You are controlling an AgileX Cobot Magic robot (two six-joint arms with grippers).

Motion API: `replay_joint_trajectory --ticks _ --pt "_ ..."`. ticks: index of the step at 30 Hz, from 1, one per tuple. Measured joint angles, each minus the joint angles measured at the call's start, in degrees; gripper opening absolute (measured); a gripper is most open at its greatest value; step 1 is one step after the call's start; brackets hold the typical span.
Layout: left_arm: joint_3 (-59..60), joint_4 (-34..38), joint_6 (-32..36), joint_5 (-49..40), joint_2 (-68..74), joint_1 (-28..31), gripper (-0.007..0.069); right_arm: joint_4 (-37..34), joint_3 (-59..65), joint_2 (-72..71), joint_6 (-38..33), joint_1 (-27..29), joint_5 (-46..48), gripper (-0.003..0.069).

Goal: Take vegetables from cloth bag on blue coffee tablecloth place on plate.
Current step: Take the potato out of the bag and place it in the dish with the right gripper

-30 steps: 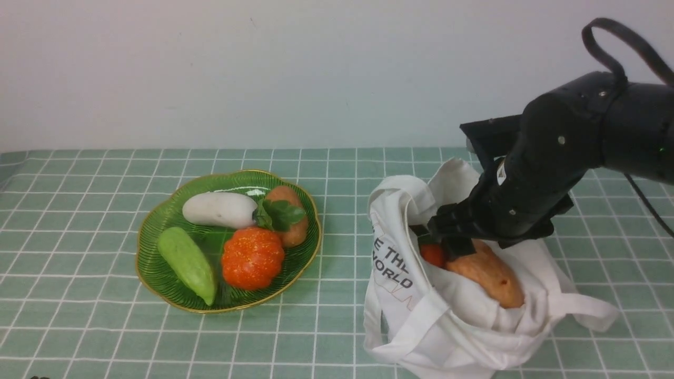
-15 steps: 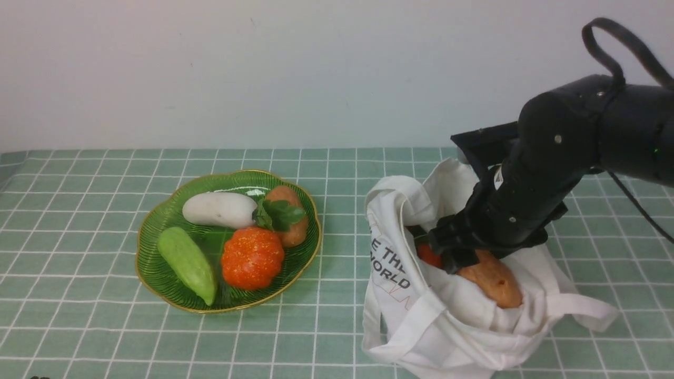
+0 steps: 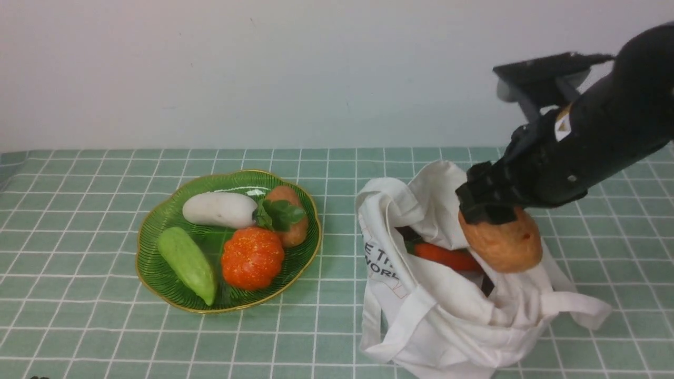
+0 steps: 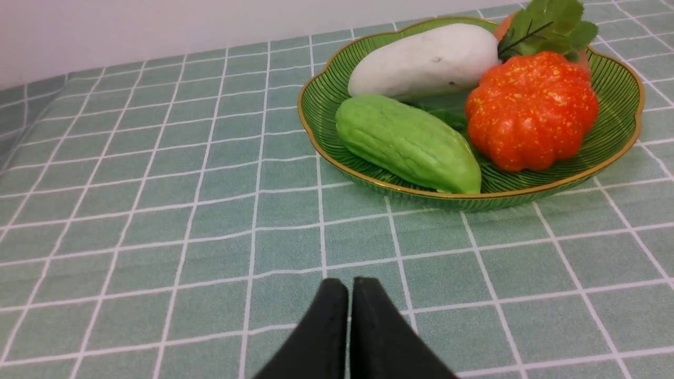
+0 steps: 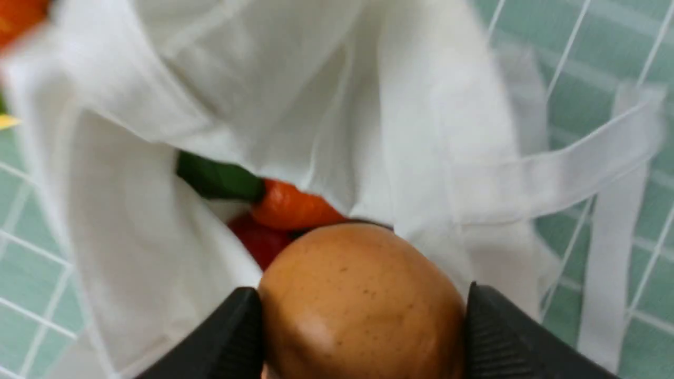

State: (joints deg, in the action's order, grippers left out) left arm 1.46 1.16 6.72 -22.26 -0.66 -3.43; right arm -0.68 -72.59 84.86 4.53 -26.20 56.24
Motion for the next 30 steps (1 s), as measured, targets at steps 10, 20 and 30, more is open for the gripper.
replay_joint_trajectory --ticks 10,20,30 --pt "0.0 0.0 0.0 0.0 0.0 0.0 -0.0008 -17.2 -5.7 -1.0 -10.2 -3.4 -7.0 0.0444" --pt "0.0 0.0 0.0 0.0 0.0 0.0 -0.0008 -26.6 -27.1 23.1 -23.8 -15.1 -11.1 0.0444" --pt "0.0 0.0 0.0 0.0 0.0 0.0 -0.0008 -30.5 -49.5 45.9 -23.2 -15.7 -8.9 0.0444"
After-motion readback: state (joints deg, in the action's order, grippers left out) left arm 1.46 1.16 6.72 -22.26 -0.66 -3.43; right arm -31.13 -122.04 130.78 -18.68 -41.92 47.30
